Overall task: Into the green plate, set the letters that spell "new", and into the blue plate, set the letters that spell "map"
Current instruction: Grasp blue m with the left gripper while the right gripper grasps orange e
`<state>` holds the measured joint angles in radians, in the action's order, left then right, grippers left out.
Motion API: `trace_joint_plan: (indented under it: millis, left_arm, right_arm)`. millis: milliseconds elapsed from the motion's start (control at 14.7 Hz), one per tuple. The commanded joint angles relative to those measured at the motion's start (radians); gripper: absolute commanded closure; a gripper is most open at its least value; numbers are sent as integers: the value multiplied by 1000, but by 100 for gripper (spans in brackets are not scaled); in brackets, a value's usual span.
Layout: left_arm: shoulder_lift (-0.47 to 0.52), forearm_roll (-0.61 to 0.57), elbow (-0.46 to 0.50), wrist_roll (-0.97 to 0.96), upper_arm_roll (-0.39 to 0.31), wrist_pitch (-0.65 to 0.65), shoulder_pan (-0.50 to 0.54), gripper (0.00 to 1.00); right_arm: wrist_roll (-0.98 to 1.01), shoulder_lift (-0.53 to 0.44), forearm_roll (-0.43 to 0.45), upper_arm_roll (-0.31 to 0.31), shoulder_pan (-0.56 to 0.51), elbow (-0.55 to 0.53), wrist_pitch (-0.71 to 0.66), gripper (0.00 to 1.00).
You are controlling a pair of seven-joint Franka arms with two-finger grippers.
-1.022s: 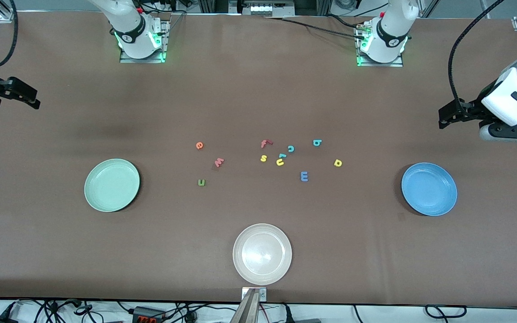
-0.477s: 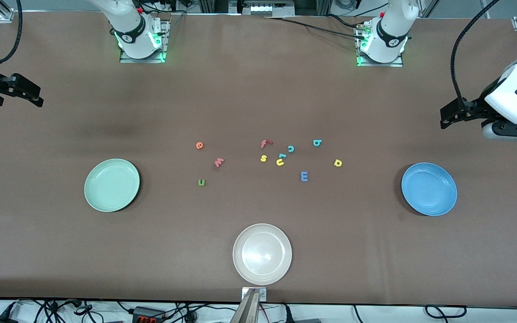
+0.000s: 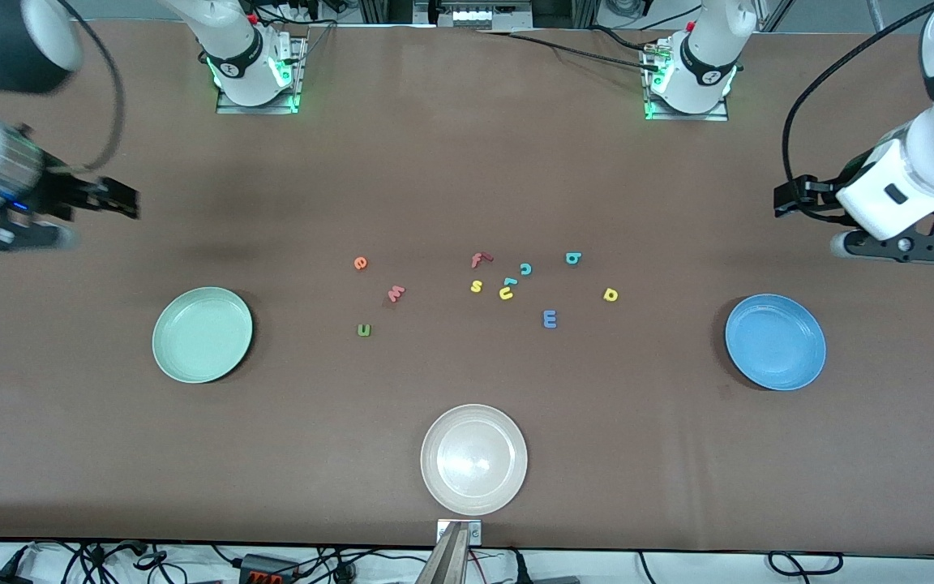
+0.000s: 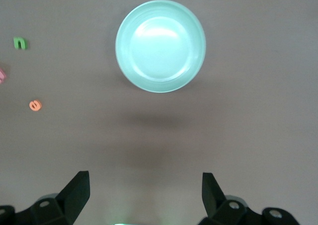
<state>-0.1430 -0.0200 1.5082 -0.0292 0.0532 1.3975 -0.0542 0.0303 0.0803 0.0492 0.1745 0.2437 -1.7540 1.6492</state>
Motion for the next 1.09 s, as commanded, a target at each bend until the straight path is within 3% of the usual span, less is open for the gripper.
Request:
trace_joint_plan:
  millis: [0, 272, 545, 681, 1022]
  left_arm:
    - [-55, 17, -40, 6, 4, -55, -71, 0]
    - [-130, 9, -39, -3, 5, -14, -190, 0]
    - [-251, 35, -31, -176, 7, 208, -285, 0]
    - [-315, 63, -29, -282, 7, 320, -325, 0]
    - [-475, 133, -26, -396, 8, 561, -332, 0]
  right_arm:
    - [-6, 74, -40, 5, 72, 10, 12, 0]
    - [-6, 189, -124, 5, 135, 10, 64, 0]
    - [-24, 249, -127, 5, 235, -36, 107, 0]
    - [-139, 253, -127, 5, 319, -119, 238, 0]
    - [-196, 392, -126, 5, 402, -131, 365, 0]
